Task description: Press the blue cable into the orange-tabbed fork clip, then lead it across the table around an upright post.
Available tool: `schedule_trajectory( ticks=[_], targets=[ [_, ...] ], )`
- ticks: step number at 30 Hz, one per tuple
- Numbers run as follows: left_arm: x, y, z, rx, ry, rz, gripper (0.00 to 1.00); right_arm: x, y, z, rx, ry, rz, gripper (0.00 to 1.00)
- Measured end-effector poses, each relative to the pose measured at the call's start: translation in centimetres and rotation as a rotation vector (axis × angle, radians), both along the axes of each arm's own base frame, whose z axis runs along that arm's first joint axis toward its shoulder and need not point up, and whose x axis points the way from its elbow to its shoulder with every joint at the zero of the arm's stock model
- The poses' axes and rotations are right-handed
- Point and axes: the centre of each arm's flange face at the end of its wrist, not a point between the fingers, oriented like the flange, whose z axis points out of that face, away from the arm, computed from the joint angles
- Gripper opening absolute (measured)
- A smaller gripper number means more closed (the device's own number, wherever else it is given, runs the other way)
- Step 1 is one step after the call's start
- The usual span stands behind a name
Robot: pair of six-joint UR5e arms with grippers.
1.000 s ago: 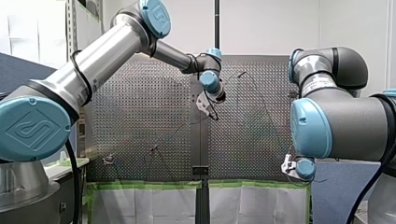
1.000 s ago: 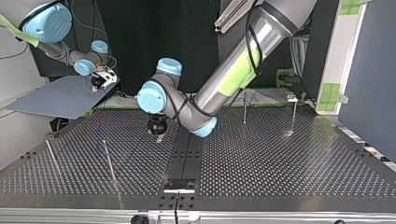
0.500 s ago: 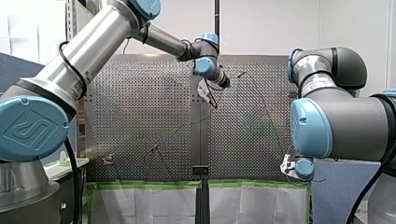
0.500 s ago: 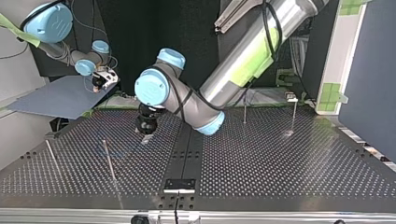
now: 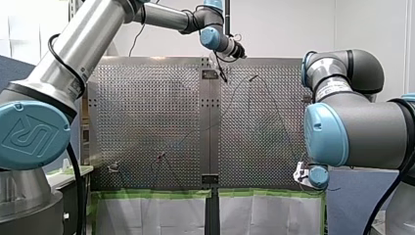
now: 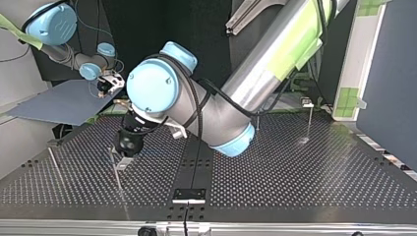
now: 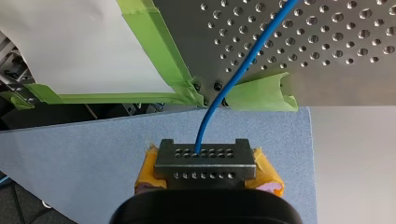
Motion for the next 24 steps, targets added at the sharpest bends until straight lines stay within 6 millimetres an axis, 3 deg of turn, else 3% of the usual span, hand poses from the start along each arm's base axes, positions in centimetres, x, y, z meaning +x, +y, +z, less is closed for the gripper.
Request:
schedule_trajectory(
  ticks=[14, 24],
  targets=[
    [0.8, -3.1, -7.4, 0.196, 0.028, -0.08, 1.0, 0.0, 0.1, 0.0, 0.007, 0.0, 0.001, 0.0],
    [1.2, -2.3, -8.4, 0.309, 0.011, -0.017, 1.0, 0.1, 0.1, 0.0, 0.007, 0.0, 0.002, 0.0]
  ],
)
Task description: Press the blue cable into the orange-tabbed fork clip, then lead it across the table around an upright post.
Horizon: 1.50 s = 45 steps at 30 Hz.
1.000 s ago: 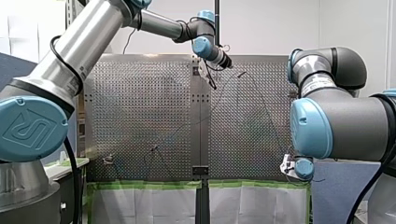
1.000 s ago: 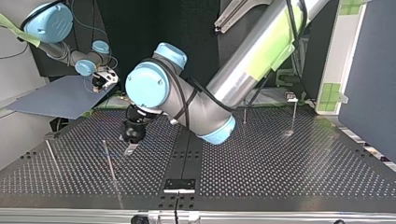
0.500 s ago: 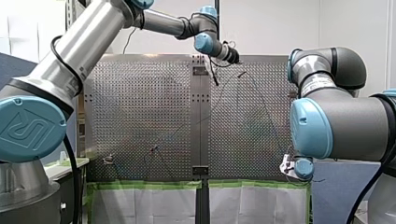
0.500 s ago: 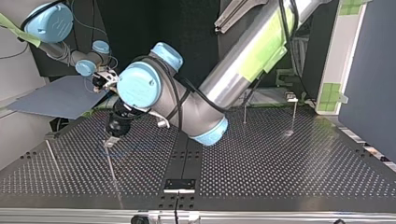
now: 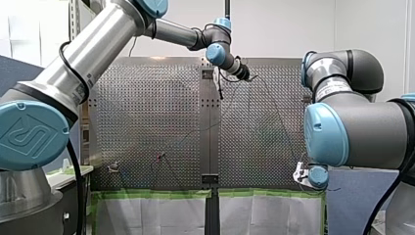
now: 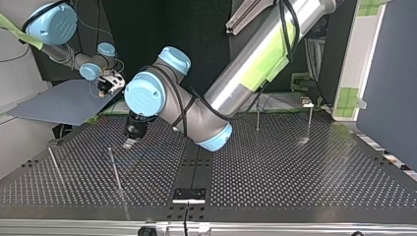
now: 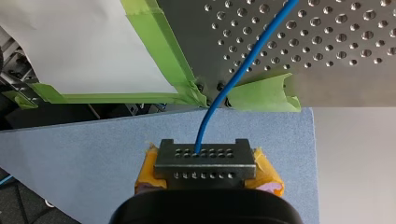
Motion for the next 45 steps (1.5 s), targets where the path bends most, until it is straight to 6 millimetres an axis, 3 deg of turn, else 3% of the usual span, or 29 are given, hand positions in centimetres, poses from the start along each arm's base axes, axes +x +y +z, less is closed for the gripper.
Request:
schedule_trajectory(
  ticks=[23, 45],
  targets=[
    [0.21, 0.56, -0.04, 0.19, -0.128, 0.055, 1.0, 0.29, 0.02, 0.05, 0.008, 0.004, 0.006, 0.0],
    [0.14, 0.57, -0.02, 0.205, -0.137, 0.053, 1.0, 0.45, 0.09, 0.04, 0.014, 0.004, 0.009, 0.0]
  ],
)
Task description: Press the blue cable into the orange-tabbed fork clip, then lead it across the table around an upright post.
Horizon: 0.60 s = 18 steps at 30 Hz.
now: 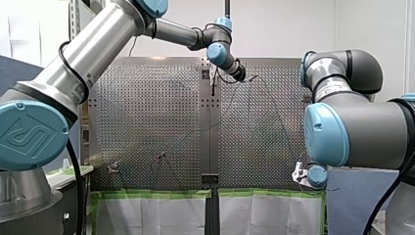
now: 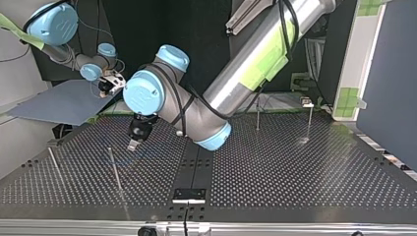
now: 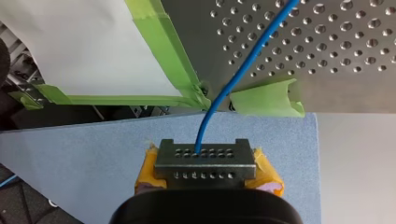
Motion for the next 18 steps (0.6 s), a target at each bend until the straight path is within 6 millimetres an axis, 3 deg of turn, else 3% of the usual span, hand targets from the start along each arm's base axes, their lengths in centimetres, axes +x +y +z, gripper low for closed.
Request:
schedule_trajectory(
  ticks=[7, 18],
  targets=[
    [-0.8, 0.7, 0.0, 0.007, -0.004, 0.002, 1.0, 0.0, 0.1, 0.0, 0.011, 0.009, 0.004, 0.0],
    [-2.1, 3.3, 3.3, -0.128, -0.045, 0.031, 1.0, 0.0, 0.2, 0.0, 0.02, 0.013, 0.006, 0.0]
  ],
)
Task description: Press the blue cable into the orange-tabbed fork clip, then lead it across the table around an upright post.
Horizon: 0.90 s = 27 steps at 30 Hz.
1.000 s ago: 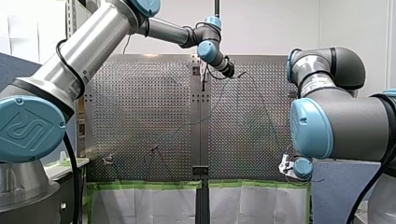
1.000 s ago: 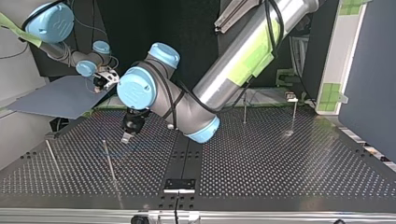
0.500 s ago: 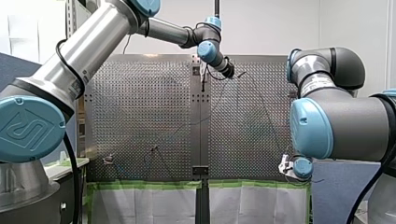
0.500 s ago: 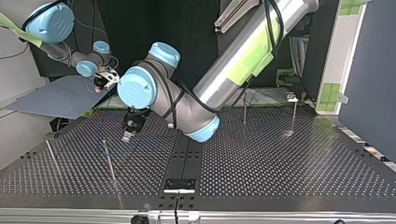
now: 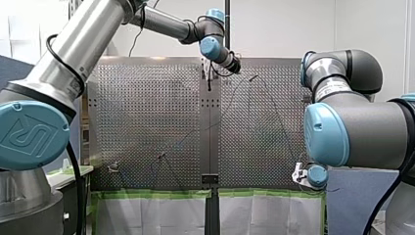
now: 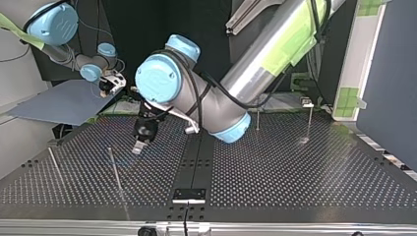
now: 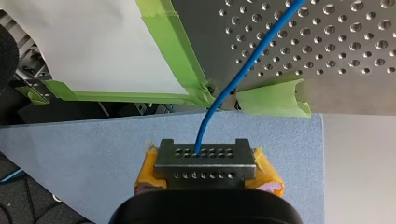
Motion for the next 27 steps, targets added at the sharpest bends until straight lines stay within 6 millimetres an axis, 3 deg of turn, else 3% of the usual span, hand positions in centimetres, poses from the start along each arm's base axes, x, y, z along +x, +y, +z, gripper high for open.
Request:
schedule_trajectory(
  ticks=[14, 27],
  targets=[
    [-2.6, 3.7, 3.8, -0.215, -0.041, 0.103, 1.0, 0.2, -0.1, 0.1, 0.0, 0.036, 0.016, 0.0],
    [-5.3, 7.2, 6.6, -0.314, -0.133, 0.144, 1.0, 0.3, 0.0, 0.1, 0.009, 0.049, 0.024, 0.0]
  ],
)
